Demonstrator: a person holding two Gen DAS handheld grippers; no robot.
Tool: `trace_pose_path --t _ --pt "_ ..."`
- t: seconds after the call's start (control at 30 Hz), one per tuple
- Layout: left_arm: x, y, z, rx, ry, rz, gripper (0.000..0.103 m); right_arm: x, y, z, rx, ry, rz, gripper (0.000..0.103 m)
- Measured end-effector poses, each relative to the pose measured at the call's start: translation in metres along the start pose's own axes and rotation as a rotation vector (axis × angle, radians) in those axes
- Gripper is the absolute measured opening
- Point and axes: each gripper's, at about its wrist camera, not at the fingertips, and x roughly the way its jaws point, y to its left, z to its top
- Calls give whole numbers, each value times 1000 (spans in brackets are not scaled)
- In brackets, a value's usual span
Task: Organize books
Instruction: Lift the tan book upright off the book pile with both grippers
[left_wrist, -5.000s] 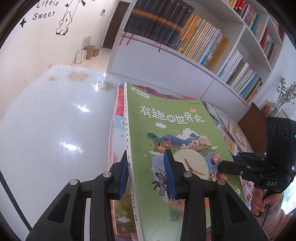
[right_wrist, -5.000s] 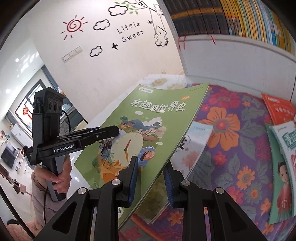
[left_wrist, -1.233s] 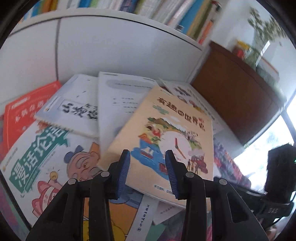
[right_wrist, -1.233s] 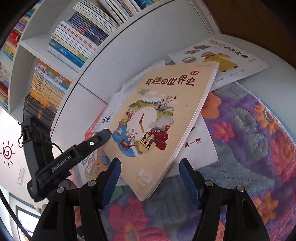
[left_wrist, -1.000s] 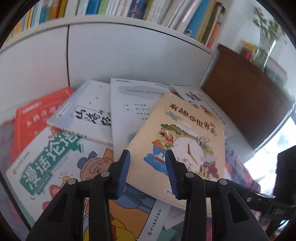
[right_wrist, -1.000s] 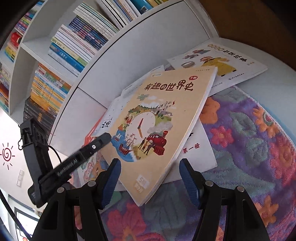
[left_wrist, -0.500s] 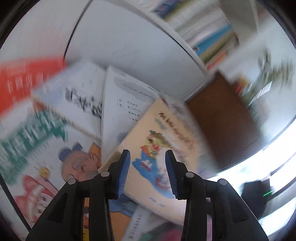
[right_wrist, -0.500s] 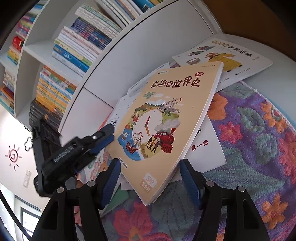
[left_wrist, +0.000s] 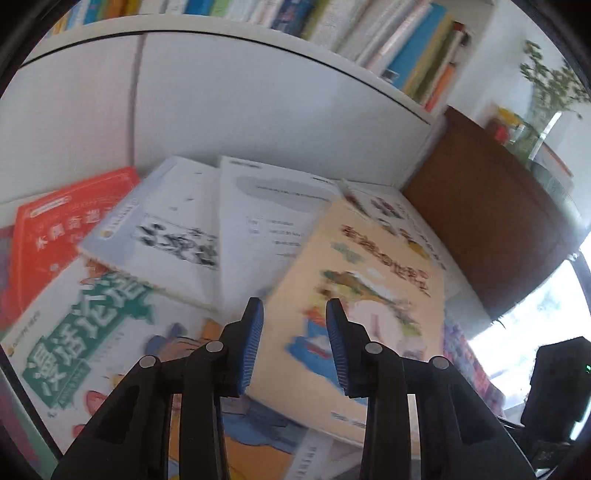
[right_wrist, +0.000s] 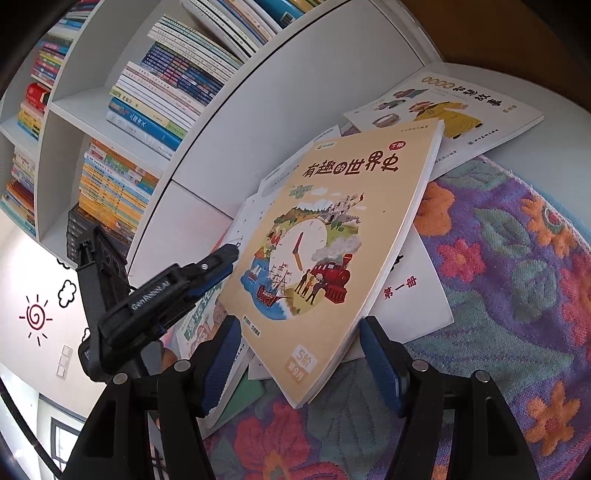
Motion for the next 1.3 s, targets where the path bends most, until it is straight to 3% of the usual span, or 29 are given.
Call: trace_pose_path --t 0.03,0.07,0.17,0.3,0.47,0.67,0.77,1.07,1.3 --pt "5 -4 -1 -2 42 -52 32 0 0 0 1 3 2 66" --pt "6 -8 -4 12 47 -46 32 0 0 1 -3 6 3 66" --pt "1 -23 -1 93 -15 117 32 0 1 1 -18 12 1 66" --pt "3 6 6 -30 -6 156 32 -2 -6 2 20 8 17 66" --pt "5 7 2 36 7 144 35 0 -3 3 3 11 10 66" --pt "5 -13 -10 185 51 193 37 -1 0 5 -28 9 -33 69" --pt "-4 -12 -19 188 87 172 37 -2 0 7 -48 23 -55 72" --pt "-73 12 -73 79 168 173 37 10 21 -11 -102 156 -62 73" --pt "-150 13 -160 38 203 187 37 0 54 -62 -173 278 -31 73"
